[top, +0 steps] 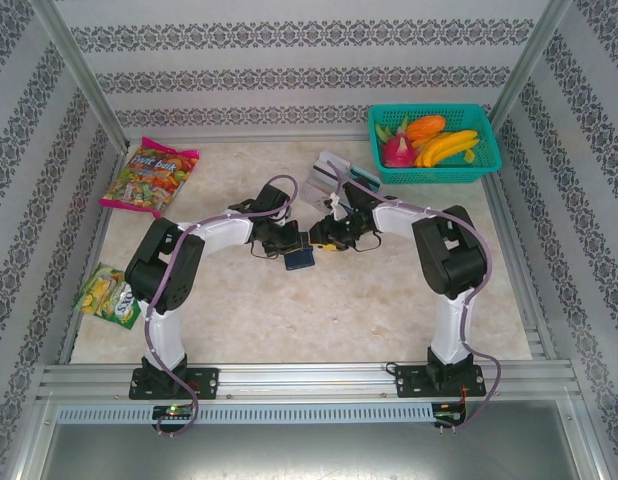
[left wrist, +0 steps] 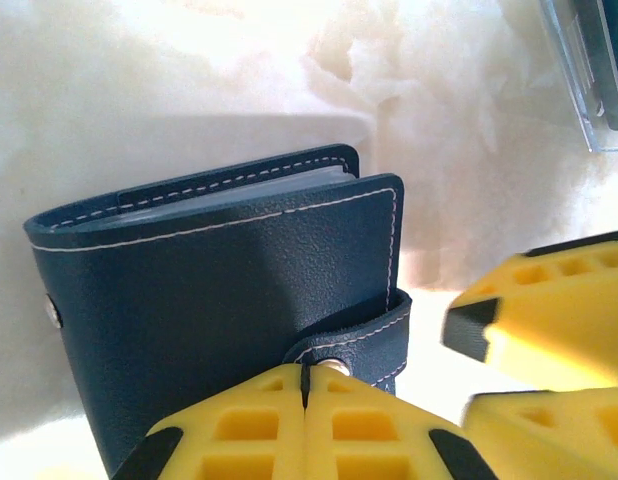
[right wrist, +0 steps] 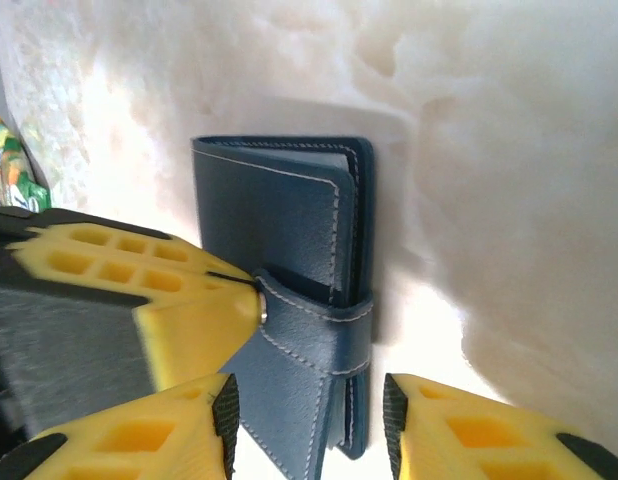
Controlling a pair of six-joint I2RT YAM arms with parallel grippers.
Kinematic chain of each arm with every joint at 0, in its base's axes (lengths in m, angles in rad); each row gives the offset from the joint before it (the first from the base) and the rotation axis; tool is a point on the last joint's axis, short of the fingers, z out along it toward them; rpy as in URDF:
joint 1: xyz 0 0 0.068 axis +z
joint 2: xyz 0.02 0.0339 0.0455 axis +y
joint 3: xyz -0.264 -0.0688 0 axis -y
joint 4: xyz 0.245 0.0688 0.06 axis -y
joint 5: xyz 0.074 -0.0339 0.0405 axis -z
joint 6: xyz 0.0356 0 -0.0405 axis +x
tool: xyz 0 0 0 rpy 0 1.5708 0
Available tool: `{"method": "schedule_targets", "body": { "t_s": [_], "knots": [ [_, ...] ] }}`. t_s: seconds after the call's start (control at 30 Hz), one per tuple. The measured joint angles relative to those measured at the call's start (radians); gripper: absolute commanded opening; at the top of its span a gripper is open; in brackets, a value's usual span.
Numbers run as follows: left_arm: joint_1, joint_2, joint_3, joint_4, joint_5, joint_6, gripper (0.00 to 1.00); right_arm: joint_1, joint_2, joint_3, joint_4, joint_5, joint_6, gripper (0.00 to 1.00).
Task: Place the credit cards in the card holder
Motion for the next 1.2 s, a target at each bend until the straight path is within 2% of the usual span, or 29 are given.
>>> {"method": "schedule_targets", "body": {
  "t_s": [0.13, 0.2, 0.3, 0.63, 1.2],
  "knots": [
    [0.000, 0.000, 0.000, 0.000, 0.000, 0.000, 0.07, 0.006, -0.054, 0.002, -0.022, 0.023, -0.015, 0.34],
    [0.000, 0.000, 0.000, 0.000, 0.000, 0.000, 0.06, 0.017, -0.056, 0.019, -0.033, 0.032, -0.018, 0.26],
    [0.000, 0.000, -0.002, 0.002, 0.000, 0.000, 0.05, 0.040, -0.034, 0.045, -0.036, 0.037, -0.006, 0.23],
    [0.000, -0.013, -0.028, 0.032, -0.007, -0.006, 0.00, 0.069, 0.069, 0.113, -0.033, 0.047, 0.050, 0.20],
    [0.000, -0.032, -0.053, 0.035, -0.038, -0.014, 0.00, 0.083, 0.084, 0.093, 0.013, 0.032, 0.106, 0.20]
  ]
}}
